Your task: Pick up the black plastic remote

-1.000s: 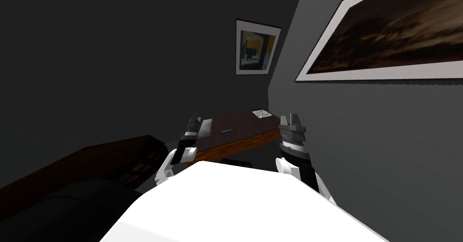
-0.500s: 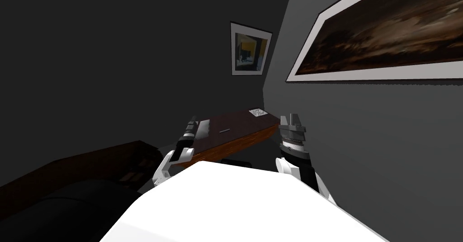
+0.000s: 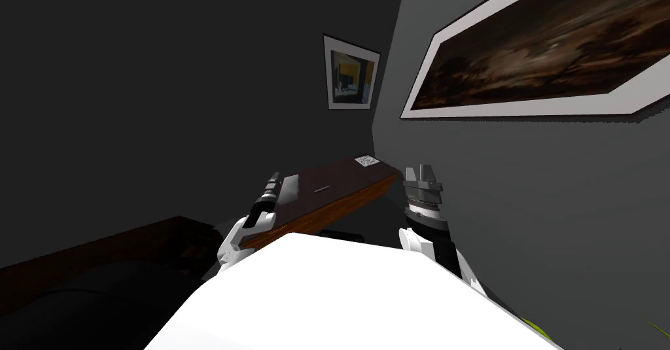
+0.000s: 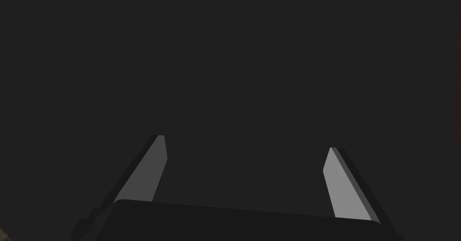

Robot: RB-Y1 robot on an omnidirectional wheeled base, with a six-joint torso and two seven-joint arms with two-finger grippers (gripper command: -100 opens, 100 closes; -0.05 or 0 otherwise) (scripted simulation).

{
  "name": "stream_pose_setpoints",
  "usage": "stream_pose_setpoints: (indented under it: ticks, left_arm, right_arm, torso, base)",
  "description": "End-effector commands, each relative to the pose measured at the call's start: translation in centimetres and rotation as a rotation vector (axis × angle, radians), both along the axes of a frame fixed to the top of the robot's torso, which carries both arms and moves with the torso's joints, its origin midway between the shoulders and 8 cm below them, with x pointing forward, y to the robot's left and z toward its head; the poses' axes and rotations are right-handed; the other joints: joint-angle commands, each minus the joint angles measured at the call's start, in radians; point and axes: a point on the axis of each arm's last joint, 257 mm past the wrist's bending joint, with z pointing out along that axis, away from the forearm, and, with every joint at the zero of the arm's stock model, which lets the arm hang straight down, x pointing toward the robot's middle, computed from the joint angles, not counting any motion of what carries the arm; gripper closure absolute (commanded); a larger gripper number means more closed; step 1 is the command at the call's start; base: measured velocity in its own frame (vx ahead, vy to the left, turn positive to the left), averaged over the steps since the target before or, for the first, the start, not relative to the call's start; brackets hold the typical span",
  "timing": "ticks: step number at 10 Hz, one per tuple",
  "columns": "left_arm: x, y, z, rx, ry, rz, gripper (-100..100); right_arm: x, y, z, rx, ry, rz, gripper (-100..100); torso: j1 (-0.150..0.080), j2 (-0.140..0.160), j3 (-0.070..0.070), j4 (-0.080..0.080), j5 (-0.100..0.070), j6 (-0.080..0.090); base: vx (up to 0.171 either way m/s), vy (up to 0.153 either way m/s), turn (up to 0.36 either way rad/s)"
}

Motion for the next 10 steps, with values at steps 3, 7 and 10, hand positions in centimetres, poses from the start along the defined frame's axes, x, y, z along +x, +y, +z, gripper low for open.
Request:
stream_pose_setpoints:
  ticks: [3,7,10]
  left_arm:
    - [-1.4,4.8,-5.1,-0.064,0.128,0.104,-100]
    - [-3.6,9.9,-8.8,-0.137,0.223,0.218,-100]
    - [-5.5,12.5,-12.0,-0.195,0.293,0.287,-100]
  right_arm:
    - [0.0,0.0,0.0,0.0,0.0,0.0,0]
    - [0.0,0.0,0.0,0.0,0.0,0.0,0]
    - [0.0,0.0,0.0,0.0,0.0,0.0,0]
  torso:
    - [0.0,0.0,0.0,0.0,0.0,0.0]
    - [0.0,-0.001,-0.001,0.0,0.0,-0.001]
    - [-0.001,-0.002,-0.001,0.0,0.0,-0.001]
  base:
    - [-0.032,0.012,-0.167]
    - [-0.02,0.007,-0.153]
    - [-0.017,0.005,-0.125]
